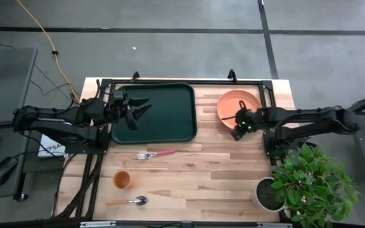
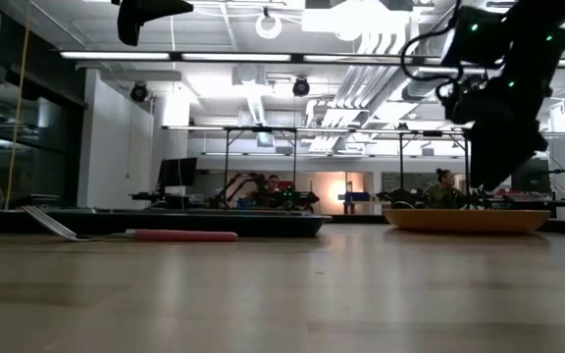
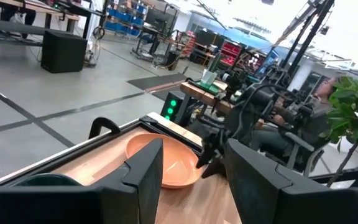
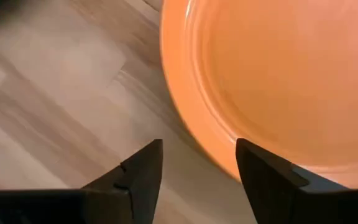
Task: Pick and place plate/cup/fork/spoon on tray
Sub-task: Put the orange plate on the black serving tray
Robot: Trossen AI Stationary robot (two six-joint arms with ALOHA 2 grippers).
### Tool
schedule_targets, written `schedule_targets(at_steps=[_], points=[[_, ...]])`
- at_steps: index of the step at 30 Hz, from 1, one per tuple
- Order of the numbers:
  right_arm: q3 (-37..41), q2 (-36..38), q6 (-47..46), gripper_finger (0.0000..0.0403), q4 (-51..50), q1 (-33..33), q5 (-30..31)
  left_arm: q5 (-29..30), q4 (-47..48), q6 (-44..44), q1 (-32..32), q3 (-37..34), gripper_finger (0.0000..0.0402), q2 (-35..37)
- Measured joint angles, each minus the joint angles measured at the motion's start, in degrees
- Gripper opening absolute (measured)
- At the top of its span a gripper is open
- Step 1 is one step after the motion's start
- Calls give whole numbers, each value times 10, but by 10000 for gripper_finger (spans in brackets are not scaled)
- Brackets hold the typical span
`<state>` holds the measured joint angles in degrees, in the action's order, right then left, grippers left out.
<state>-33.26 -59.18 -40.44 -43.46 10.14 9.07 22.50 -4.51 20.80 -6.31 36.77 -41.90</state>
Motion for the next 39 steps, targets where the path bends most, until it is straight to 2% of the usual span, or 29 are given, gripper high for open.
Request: schedule_targets(at_steps=[5, 17, 20, 25, 26, 29, 32, 36, 39], points=[[0, -67, 19, 197, 39, 1, -9, 0, 0, 0, 0, 0, 157, 0], [0, -180, 49, 190, 71, 1, 36, 0, 0, 0, 0, 0, 157, 0], [0, -191, 49, 155, 68, 1, 44, 5, 0, 0, 0, 0, 157, 0], [-3, -185, 57, 33, 62, 1, 54, 5, 0, 0, 0, 0, 157, -1], [-8, -180, 66, 20, 55, 0, 54, 5, 0, 0, 0, 0, 157, 0], [-52, -164, 82, 19, 3, -6, 64, 7, 0, 0, 0, 0, 157, 0], [-120, -154, 121, 4, -32, -13, 100, 7, -4, 1, 0, 0, 157, -1], [-220, -167, 206, 2, 8, -16, 122, 7, -53, 0, 0, 0, 157, -1], [-288, -214, 283, 2, 47, -22, 119, 7, -109, 0, 0, 0, 157, 0]])
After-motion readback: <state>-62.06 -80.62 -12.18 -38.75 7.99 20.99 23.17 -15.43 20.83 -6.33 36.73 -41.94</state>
